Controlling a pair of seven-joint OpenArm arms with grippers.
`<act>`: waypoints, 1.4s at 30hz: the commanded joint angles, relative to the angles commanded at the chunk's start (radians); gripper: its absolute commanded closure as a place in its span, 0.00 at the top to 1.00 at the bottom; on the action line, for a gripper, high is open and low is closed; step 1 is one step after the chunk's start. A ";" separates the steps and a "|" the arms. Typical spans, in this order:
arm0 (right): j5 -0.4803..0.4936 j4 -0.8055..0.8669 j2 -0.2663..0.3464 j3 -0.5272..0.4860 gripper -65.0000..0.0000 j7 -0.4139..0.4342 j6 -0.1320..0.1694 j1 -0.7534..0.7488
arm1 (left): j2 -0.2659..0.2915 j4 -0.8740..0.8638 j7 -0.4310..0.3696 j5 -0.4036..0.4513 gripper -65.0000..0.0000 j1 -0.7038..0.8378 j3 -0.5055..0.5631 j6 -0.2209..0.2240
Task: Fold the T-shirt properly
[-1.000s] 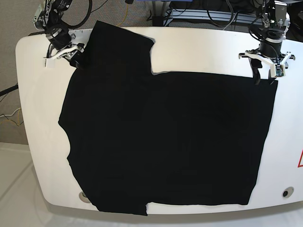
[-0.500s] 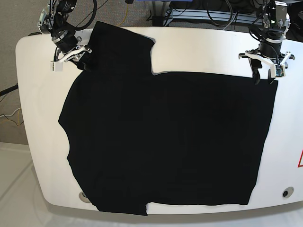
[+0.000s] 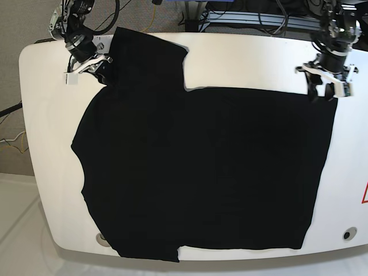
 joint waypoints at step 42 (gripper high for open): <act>-0.004 0.031 -0.015 -0.034 0.04 -0.019 0.000 0.005 | -0.006 -0.594 0.356 -0.404 0.46 -0.308 -0.411 -0.289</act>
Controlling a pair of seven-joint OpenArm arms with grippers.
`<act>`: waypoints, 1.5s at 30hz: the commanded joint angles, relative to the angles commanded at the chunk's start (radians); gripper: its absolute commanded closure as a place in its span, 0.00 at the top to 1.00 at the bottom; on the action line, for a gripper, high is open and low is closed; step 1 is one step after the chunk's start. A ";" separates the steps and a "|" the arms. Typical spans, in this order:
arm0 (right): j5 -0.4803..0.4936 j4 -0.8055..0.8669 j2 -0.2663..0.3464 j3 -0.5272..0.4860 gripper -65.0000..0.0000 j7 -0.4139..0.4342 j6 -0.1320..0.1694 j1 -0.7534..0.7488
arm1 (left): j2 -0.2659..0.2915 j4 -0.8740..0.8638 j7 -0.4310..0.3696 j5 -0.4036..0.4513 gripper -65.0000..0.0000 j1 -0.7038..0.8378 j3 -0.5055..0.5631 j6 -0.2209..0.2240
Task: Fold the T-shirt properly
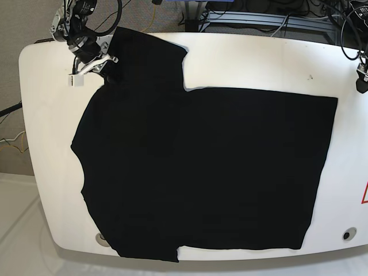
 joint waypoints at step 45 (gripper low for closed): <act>-0.020 0.004 -0.005 -0.026 0.00 0.020 0.000 0.001 | 0.012 -0.083 -0.038 0.100 0.44 -0.038 0.233 -0.051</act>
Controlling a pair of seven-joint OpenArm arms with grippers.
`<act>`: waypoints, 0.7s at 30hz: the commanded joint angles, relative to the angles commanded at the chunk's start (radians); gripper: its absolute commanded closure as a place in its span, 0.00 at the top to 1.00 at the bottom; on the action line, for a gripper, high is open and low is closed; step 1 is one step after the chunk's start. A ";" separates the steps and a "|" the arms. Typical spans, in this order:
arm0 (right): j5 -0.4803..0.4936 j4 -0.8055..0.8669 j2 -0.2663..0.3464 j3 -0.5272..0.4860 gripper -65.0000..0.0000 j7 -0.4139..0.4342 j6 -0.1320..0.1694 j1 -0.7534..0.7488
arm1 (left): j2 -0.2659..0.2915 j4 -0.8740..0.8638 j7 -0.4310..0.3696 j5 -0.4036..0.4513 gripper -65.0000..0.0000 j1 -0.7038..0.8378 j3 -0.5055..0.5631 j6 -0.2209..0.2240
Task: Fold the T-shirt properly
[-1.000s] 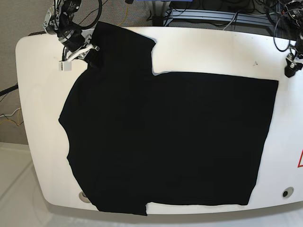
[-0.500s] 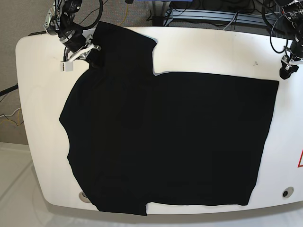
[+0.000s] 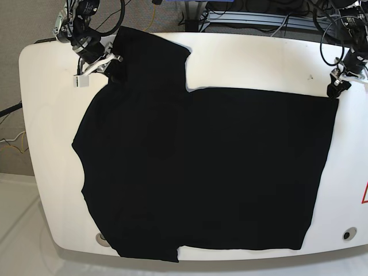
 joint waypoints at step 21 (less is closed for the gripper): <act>-0.004 0.003 -0.002 -0.001 0.00 -0.006 0.000 -0.005 | 0.011 -0.048 0.006 0.014 0.44 -0.049 0.028 0.007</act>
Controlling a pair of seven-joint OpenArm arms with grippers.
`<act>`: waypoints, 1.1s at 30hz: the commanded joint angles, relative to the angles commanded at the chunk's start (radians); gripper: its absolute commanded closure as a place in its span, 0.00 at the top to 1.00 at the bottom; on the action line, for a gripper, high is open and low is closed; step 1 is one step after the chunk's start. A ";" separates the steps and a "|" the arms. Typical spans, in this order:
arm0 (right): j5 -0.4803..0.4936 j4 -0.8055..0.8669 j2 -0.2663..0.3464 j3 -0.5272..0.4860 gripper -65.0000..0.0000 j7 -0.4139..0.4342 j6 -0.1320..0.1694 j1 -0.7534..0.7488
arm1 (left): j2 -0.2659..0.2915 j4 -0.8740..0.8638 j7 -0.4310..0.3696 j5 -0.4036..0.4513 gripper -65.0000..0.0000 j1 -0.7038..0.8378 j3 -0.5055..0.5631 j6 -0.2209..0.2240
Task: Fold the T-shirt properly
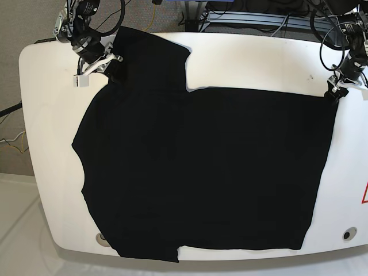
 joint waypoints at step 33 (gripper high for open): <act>0.001 0.024 -0.003 0.002 0.00 -0.004 0.000 -0.010 | -0.003 -0.001 0.108 -0.006 0.00 0.004 -0.002 -0.055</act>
